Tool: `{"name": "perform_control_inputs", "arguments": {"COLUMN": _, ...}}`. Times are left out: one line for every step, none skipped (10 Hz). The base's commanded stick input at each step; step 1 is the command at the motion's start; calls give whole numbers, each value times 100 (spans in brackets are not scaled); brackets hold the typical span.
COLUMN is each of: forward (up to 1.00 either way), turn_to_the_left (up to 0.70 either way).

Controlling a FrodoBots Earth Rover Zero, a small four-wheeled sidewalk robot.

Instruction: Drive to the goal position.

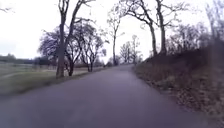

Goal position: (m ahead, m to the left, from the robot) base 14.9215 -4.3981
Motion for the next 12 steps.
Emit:
{"name": "perform_control_inputs", "arguments": {"forward": 0, "turn_to_the_left": 0}}
{"name": "perform_control_inputs", "arguments": {"forward": 0, "turn_to_the_left": 0}}
{"name": "perform_control_inputs", "arguments": {"forward": 0, "turn_to_the_left": 0}}
{"name": "perform_control_inputs", "arguments": {"forward": 0, "turn_to_the_left": 0}}
{"name": "perform_control_inputs", "arguments": {"forward": 0, "turn_to_the_left": 0}}
{"name": "perform_control_inputs", "arguments": {"forward": 0, "turn_to_the_left": 0}}
{"name": "perform_control_inputs", "arguments": {"forward": 0, "turn_to_the_left": 0}}
{"name": "perform_control_inputs", "arguments": {"forward": 46, "turn_to_the_left": 0}}
{"name": "perform_control_inputs", "arguments": {"forward": 100, "turn_to_the_left": 0}}
{"name": "perform_control_inputs", "arguments": {"forward": 100, "turn_to_the_left": 0}}
{"name": "perform_control_inputs", "arguments": {"forward": 100, "turn_to_the_left": 0}}
{"name": "perform_control_inputs", "arguments": {"forward": 100, "turn_to_the_left": 0}}
